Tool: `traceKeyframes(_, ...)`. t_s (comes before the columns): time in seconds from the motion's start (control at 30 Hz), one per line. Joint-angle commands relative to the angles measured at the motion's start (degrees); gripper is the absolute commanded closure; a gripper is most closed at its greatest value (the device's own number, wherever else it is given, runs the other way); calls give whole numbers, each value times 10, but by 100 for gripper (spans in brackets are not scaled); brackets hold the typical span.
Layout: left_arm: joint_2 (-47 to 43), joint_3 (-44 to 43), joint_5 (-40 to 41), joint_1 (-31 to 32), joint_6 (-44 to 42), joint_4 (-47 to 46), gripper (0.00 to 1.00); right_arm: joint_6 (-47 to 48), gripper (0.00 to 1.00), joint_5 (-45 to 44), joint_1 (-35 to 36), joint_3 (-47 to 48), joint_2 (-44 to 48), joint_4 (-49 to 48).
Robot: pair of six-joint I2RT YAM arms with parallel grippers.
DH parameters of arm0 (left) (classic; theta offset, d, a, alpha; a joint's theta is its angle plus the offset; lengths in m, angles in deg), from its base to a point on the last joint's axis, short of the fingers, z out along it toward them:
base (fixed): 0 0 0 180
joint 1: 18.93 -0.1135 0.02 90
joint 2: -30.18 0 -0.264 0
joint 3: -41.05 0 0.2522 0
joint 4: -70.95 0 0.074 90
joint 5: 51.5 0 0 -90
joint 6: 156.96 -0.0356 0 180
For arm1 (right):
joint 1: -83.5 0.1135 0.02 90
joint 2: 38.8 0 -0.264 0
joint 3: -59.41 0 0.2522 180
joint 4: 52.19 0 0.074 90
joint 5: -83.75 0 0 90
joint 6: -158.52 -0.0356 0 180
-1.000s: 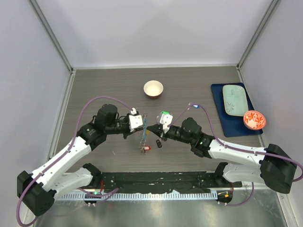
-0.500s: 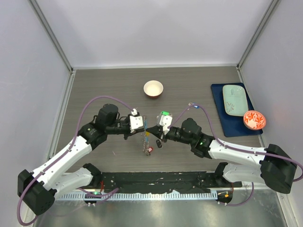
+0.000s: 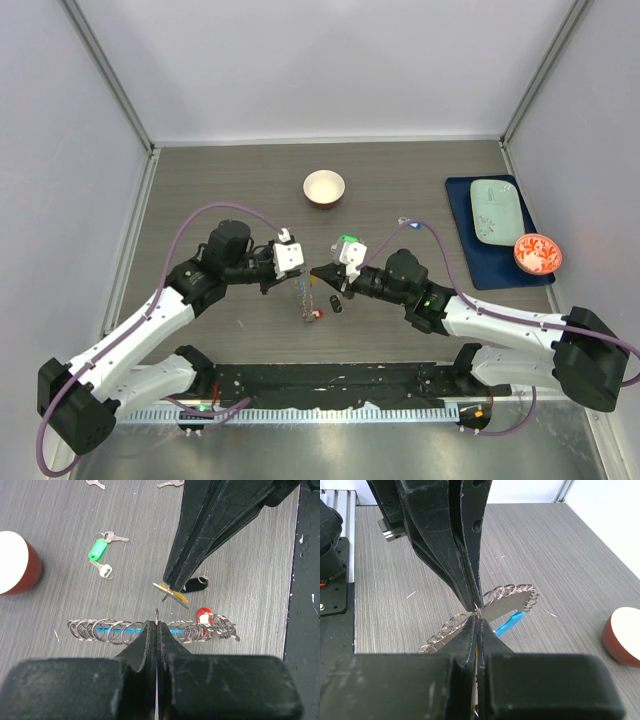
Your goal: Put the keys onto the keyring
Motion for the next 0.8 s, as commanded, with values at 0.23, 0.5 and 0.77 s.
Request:
traceKeyframes(0.23, -3, -19, -23, 0, 10, -26, 100, 1, 99, -5, -1, 13, -5, -24)
traceKeyframes(0.5, 1, -19, -28, 0, 12, -28, 100, 0, 99, 0, -1, 13, -9, -25)
traceKeyframes(0.77, 4, -20, -35, 0, 14, -28, 100, -1, 99, 1, -2, 14, -11, -26)
